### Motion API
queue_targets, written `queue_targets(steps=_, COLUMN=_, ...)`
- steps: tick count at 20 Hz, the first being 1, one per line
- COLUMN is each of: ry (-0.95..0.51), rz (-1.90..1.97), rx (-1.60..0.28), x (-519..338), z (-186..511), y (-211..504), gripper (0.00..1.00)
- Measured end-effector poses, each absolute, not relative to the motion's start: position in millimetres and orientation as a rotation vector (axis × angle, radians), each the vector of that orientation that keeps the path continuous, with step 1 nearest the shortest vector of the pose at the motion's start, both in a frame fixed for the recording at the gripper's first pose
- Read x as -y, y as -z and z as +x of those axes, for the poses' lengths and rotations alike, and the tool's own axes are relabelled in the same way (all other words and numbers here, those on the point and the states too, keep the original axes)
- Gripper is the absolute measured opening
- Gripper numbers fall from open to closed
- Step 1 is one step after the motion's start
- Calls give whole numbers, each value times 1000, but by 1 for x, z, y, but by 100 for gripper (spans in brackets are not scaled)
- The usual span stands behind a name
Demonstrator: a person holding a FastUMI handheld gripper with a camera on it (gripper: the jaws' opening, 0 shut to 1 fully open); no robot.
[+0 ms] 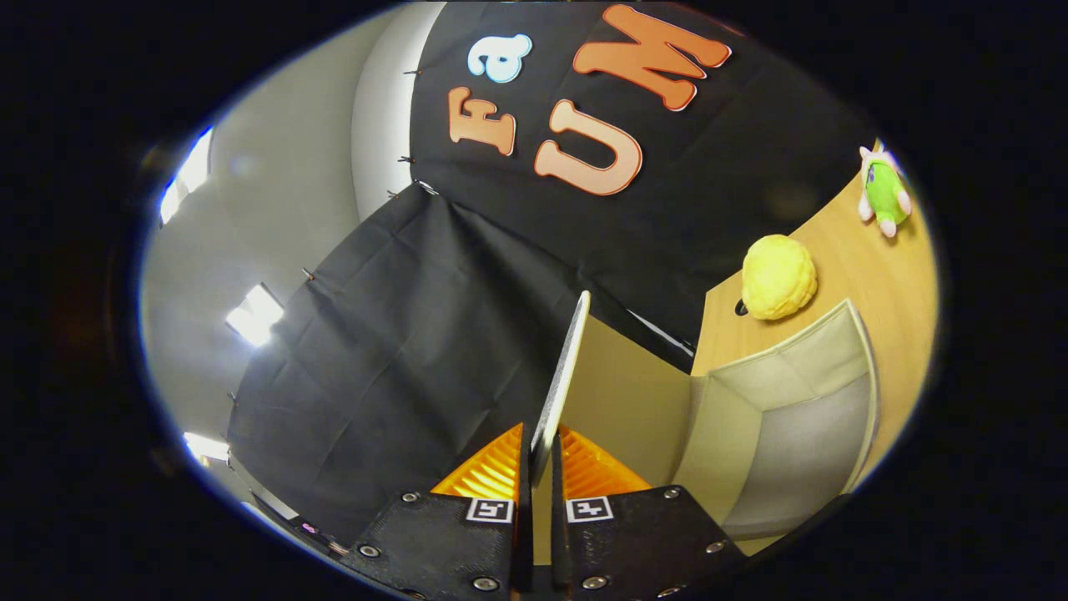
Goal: Open the storage box then place both shoes into the box .Put the left shoe in first, then the right shoe, with the right side of both shoes facing outward in a uniform manner.
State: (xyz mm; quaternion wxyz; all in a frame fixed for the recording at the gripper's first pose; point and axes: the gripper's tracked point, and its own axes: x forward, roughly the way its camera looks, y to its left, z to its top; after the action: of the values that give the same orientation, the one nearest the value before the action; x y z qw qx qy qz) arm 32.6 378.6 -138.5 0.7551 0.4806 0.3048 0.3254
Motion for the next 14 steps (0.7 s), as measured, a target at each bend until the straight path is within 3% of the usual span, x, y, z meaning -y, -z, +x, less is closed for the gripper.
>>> queue_targets(steps=7, ry=-686, rz=1071, rx=-715, x=-431, z=28, y=151, gripper=11)
queue_targets(steps=10, ry=-674, rz=1079, rx=-789, x=-444, z=24, y=161, gripper=20)
queue_targets(steps=14, ry=-715, rz=1010, rx=-875, x=-459, z=10, y=180, gripper=42)
